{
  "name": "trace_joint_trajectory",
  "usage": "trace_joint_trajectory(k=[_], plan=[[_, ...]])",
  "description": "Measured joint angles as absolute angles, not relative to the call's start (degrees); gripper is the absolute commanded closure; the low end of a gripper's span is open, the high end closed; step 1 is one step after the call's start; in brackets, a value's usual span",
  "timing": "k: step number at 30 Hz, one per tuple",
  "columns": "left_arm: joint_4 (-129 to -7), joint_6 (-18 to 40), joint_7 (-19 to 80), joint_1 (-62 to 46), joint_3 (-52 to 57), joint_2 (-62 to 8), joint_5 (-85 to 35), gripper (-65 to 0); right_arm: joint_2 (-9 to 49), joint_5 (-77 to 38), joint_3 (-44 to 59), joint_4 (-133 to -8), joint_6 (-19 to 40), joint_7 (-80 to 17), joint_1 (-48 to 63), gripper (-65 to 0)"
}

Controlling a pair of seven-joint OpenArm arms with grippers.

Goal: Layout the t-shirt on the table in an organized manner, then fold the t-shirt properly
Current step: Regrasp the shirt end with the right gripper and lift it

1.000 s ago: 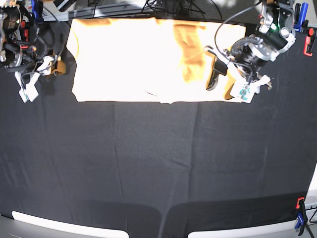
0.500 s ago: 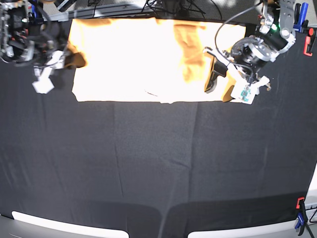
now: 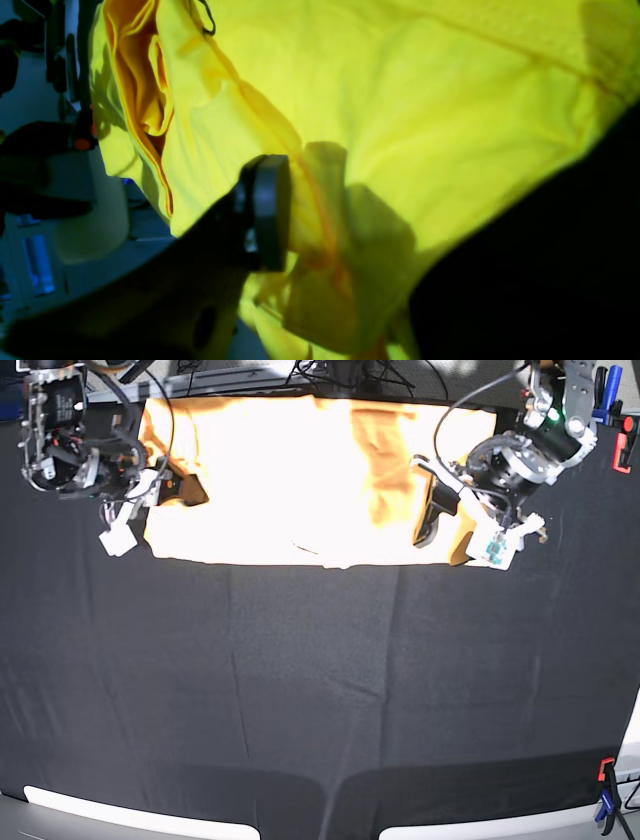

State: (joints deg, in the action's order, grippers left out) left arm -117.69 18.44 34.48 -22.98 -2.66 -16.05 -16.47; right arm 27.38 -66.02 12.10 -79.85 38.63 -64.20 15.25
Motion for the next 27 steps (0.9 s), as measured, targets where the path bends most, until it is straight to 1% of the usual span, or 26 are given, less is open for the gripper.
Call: trace_joint_trajectory(k=[3, 4, 8, 13, 16, 21, 23, 26, 27], plan=[[-117.69, 18.44, 34.48, -22.98, -2.66, -16.05, -16.45, -29.5, 27.29, -65.45, 12.03, -79.79, 38.61, -64.4, 15.29, -0.6], [-117.69, 18.44, 34.48, -22.98, -2.66, -16.05, -16.45, -29.5, 27.27, -65.45, 12.05, -79.72, 38.61, -64.36, 15.29, 0.0], [-117.69, 18.44, 34.63, -22.98, -2.66, -16.05, -16.21, -29.5, 26.87, -64.88, 14.06, -79.59, 38.61, -63.99, 15.16, 0.0], [-117.69, 18.48, 35.66, -23.0, -2.66, -16.05, -15.97, -29.5, 26.85, -62.96, 21.23, -80.07, 38.44, -65.98, 13.96, 0.0], [-117.69, 18.52, 35.81, -23.0, -2.66, -16.05, -12.82, -29.5, 27.44, -62.89, 25.15, -83.22, 38.44, -66.06, 14.15, 0.0], [-117.69, 18.5, 35.83, -23.05, -2.66, -16.05, -11.07, -29.5, 26.76, -62.33, 24.99, -92.27, 38.3, -66.11, 16.08, 0.0], [-117.64, 18.46, 35.83, -23.05, -2.66, -16.03, -11.03, -29.5, 25.36, -61.01, 24.1, -97.21, 34.98, -66.0, 16.95, 0.0], [-117.64, 18.59, 35.83, -23.05, -2.68, -16.03, -11.09, -29.5, 21.39, -55.42, 21.91, -104.73, 30.41, -66.13, 17.69, 0.0], [-117.64, 18.59, 35.83, -23.07, -2.66, -16.03, -11.07, -29.5, 20.05, -54.43, 20.71, -107.02, 29.71, -66.13, 17.87, 0.0]])
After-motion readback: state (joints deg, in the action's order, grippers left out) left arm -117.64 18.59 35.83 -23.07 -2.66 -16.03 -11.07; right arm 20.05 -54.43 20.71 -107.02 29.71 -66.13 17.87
